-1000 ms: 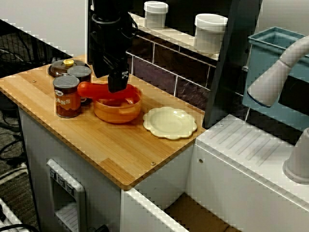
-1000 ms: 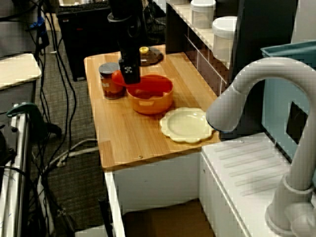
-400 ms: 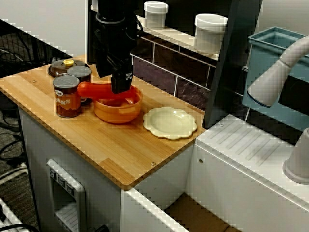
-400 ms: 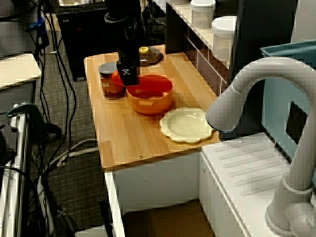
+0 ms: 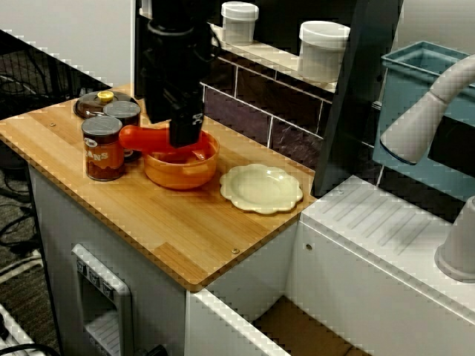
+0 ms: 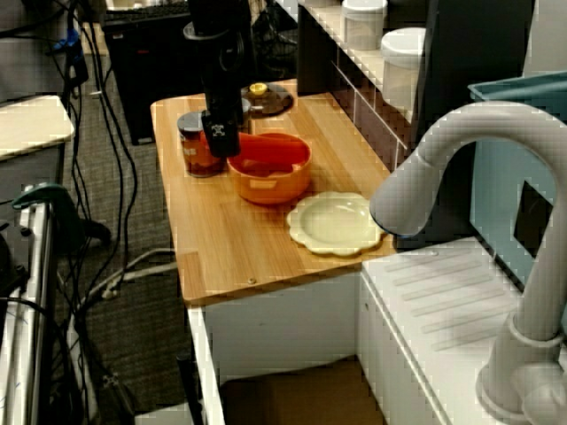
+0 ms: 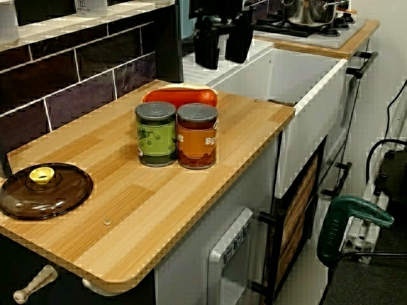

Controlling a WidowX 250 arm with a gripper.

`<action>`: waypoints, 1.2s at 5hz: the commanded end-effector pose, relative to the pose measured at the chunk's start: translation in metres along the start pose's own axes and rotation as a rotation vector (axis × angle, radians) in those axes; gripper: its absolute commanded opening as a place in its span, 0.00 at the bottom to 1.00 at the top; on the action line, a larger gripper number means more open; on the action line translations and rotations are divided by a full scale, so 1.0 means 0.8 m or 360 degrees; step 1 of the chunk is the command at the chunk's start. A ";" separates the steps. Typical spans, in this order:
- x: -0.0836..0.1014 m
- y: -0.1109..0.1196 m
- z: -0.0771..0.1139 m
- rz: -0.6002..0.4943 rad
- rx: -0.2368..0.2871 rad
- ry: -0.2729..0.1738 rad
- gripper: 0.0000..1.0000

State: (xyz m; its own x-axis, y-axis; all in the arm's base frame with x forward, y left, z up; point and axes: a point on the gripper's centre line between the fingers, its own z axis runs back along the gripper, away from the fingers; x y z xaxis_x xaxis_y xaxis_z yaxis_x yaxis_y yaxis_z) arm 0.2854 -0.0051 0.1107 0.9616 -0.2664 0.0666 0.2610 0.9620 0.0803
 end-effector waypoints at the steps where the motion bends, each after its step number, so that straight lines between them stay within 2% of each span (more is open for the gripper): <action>1: 0.021 -0.039 0.025 0.0051 0.0108 -0.0047 1.00; 2: 0.021 -0.056 0.015 0.0376 0.0098 -0.0100 1.00; 3: 0.026 -0.052 0.007 0.0361 0.0104 -0.0021 1.00; 6: 0.030 -0.021 -0.006 0.0408 0.0016 0.0076 1.00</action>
State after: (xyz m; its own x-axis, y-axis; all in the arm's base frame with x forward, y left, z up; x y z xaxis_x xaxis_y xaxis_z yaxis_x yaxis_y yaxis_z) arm 0.2964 -0.0255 0.0947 0.9999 -0.0092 -0.0099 0.0099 0.9970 0.0764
